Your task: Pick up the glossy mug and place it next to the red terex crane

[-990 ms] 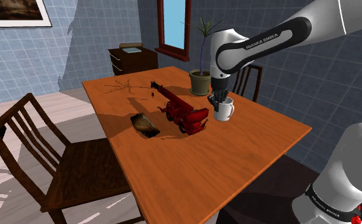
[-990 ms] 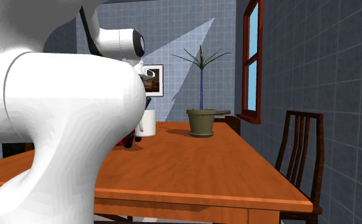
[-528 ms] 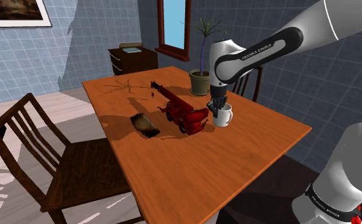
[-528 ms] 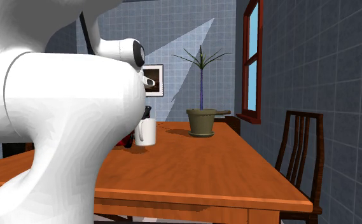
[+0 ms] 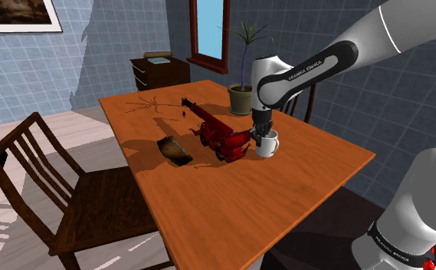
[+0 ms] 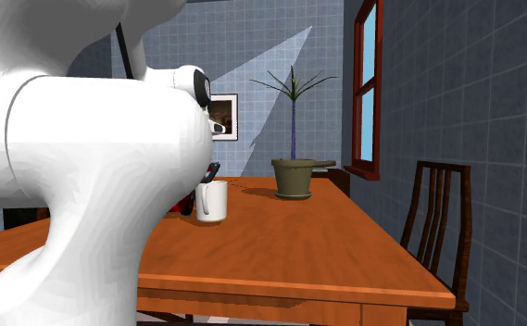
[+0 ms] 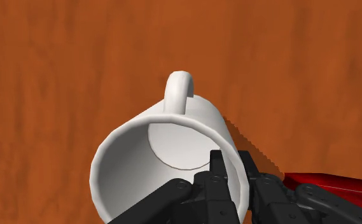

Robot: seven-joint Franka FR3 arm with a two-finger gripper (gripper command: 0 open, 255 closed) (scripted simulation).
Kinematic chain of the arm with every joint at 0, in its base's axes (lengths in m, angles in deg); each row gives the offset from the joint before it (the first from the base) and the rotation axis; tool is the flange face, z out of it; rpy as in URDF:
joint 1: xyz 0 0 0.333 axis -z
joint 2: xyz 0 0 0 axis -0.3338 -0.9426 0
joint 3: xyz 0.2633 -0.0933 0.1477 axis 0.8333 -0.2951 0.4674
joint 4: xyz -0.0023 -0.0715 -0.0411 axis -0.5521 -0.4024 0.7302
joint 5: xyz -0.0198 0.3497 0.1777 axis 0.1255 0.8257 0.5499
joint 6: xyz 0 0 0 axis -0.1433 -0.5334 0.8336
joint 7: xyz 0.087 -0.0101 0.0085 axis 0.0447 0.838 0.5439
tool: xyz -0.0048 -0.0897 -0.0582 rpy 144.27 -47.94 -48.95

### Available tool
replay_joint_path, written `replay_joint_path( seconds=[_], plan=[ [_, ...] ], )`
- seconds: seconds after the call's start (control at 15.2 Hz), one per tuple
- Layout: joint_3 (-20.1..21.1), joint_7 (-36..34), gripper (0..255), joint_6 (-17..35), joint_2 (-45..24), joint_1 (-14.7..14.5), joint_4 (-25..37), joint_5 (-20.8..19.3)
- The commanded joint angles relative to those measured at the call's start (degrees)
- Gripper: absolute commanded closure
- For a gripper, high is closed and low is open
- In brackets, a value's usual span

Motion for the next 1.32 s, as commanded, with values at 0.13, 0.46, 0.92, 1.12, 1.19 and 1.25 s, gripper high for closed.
replay_joint_path(
  seconds=[0.13, 0.46, 0.92, 1.12, 1.19, 1.25],
  plan=[
    [0.00, 0.01, 255, 0.04, -0.01, 0.00, -0.01, 0.00],
    [-0.01, 0.01, 0, 0.04, 0.00, 0.01, -0.02, 0.00],
    [0.27, -0.03, 0, -7.34, 3.04, -0.23, 4.33, 0.06],
    [0.27, -0.03, 0, -7.34, 3.03, -0.23, 4.33, 0.06],
    [0.27, -0.03, 0, -7.34, 3.03, -0.23, 4.33, 0.06],
    [0.27, -0.03, 0, -7.34, 3.03, -0.23, 4.33, 0.06]
  ],
)
